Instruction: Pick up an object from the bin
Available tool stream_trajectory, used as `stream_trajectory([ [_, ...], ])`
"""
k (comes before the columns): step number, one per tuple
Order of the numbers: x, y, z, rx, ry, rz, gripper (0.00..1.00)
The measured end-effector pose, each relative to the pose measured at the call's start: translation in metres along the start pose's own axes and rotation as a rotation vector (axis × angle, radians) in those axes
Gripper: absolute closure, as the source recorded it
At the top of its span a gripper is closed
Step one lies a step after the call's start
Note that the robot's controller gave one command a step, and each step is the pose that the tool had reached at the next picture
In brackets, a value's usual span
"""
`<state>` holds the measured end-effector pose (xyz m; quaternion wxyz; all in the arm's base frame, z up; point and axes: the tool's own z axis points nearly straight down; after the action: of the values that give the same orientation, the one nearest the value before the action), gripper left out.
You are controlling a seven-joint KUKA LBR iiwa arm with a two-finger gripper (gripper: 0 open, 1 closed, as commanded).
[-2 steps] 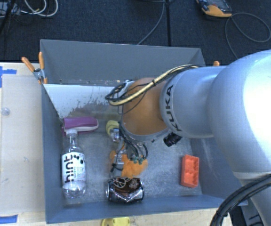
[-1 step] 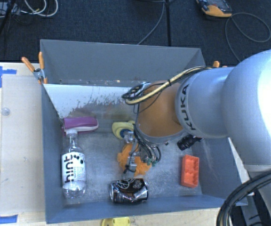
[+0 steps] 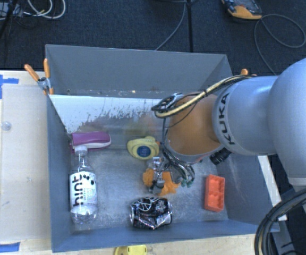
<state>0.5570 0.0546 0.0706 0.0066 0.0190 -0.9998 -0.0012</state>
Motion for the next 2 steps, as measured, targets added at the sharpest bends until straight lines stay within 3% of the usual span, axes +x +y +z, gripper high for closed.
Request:
stream_trajectory([
  [1,0.000,0.000,0.000,0.000,0.000,0.001,1.00],
  [2,0.001,0.007,-0.118,0.000,0.000,-0.009,1.00],
])
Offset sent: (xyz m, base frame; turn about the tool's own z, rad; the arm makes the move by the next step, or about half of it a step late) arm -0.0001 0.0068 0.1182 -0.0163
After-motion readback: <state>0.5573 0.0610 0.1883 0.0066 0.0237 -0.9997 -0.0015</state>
